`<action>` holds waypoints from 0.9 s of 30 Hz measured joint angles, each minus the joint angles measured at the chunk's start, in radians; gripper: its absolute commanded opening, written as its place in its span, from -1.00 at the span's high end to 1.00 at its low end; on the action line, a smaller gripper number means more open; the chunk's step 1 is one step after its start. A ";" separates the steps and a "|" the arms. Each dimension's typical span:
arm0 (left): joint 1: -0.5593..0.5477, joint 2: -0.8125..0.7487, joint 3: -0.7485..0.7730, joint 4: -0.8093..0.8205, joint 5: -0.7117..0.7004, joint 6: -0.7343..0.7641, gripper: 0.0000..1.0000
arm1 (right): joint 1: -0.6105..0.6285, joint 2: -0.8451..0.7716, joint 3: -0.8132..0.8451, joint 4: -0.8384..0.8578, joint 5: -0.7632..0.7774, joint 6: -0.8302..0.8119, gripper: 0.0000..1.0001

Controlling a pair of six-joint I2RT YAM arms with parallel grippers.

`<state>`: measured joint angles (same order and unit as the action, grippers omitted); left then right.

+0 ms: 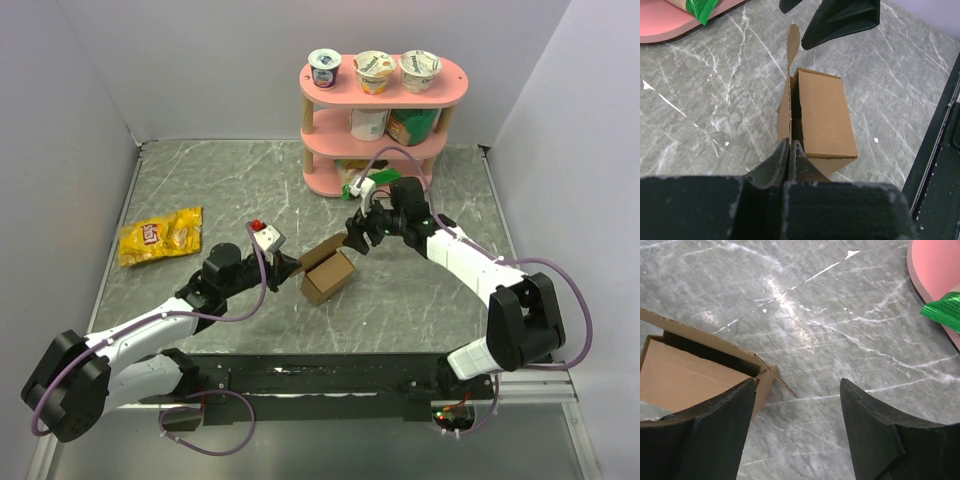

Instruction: Fold the paper box

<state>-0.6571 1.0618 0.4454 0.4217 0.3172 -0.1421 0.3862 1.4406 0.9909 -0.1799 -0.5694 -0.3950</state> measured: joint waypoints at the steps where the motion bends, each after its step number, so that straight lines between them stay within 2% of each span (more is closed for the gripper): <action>1: 0.000 0.000 0.000 0.000 0.000 0.000 0.98 | -0.003 0.003 0.003 -0.003 -0.007 -0.004 -0.42; 5: 0.000 0.000 0.000 0.000 0.000 0.000 0.98 | -0.010 0.051 0.036 -0.023 -0.065 -0.023 -0.38; 7: 0.000 0.000 0.000 0.000 0.000 0.000 0.98 | -0.010 0.070 0.039 -0.024 -0.085 -0.028 -0.15; 9: 0.000 0.001 0.000 0.000 0.000 0.000 0.98 | -0.010 0.087 0.042 -0.032 -0.103 -0.038 0.19; 11: 0.000 0.003 0.000 0.000 0.000 0.000 0.98 | -0.010 0.103 0.053 -0.048 -0.112 -0.045 0.34; 14: 0.000 0.004 0.004 -0.001 -0.002 -0.001 0.98 | -0.010 0.111 0.071 -0.068 -0.115 -0.040 0.69; 15: 0.000 0.007 0.006 -0.002 -0.008 -0.001 0.98 | -0.010 0.111 0.073 -0.069 -0.114 -0.037 0.98; 21: 0.000 0.045 0.046 -0.018 -0.057 -0.005 0.98 | 0.009 0.093 0.069 -0.072 -0.090 0.010 1.00; 27: 0.000 0.066 0.083 -0.063 -0.136 -0.017 0.98 | 0.085 0.029 0.023 -0.043 0.100 0.086 1.00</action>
<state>-0.6571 1.1278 0.5285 0.3584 0.1814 -0.1589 0.4717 1.4696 1.0138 -0.2230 -0.4694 -0.3092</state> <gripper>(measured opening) 0.026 0.011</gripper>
